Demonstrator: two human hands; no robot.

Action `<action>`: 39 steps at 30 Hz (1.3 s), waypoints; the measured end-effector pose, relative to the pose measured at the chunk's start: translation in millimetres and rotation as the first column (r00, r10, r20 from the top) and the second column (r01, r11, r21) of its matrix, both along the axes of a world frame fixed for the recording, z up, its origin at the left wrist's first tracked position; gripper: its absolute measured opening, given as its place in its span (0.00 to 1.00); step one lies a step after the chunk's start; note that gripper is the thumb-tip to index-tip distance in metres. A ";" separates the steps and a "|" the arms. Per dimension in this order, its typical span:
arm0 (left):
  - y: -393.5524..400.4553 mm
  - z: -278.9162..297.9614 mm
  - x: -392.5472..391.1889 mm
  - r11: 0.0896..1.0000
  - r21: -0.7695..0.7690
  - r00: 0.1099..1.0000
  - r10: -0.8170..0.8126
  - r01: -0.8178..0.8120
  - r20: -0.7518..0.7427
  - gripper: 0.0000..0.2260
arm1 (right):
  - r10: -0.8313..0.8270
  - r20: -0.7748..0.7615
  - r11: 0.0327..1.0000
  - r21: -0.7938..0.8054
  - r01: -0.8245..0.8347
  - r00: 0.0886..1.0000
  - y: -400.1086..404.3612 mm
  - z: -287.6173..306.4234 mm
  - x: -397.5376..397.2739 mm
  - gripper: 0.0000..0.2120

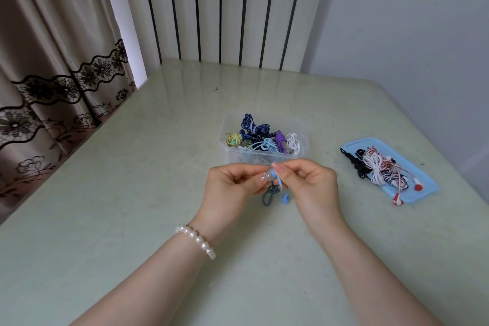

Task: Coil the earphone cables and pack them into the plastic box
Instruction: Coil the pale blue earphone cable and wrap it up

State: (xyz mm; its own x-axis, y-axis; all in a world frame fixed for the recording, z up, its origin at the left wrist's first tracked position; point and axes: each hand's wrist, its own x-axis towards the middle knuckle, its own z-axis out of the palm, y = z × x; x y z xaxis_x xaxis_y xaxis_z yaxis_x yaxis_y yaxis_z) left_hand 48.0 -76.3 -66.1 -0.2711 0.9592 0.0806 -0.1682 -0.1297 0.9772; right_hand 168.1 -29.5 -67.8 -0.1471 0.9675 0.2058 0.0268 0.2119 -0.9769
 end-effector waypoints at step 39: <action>11.4 -14.2 -12.5 0.996 -0.050 0.982 0.064 -0.074 -0.176 0.09 | -0.026 0.628 0.976 0.183 -0.115 0.777 14.8 -6.1 18.8 0.13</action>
State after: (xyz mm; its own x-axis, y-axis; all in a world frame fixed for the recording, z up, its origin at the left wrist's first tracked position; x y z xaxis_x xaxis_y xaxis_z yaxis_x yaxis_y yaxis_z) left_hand 35.5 -64.9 -80.3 -0.3230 0.9431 0.0787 0.0127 -0.0788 0.9968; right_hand 186.9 -14.7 -73.9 -0.3529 0.9044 0.2399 0.6005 0.4156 -0.6832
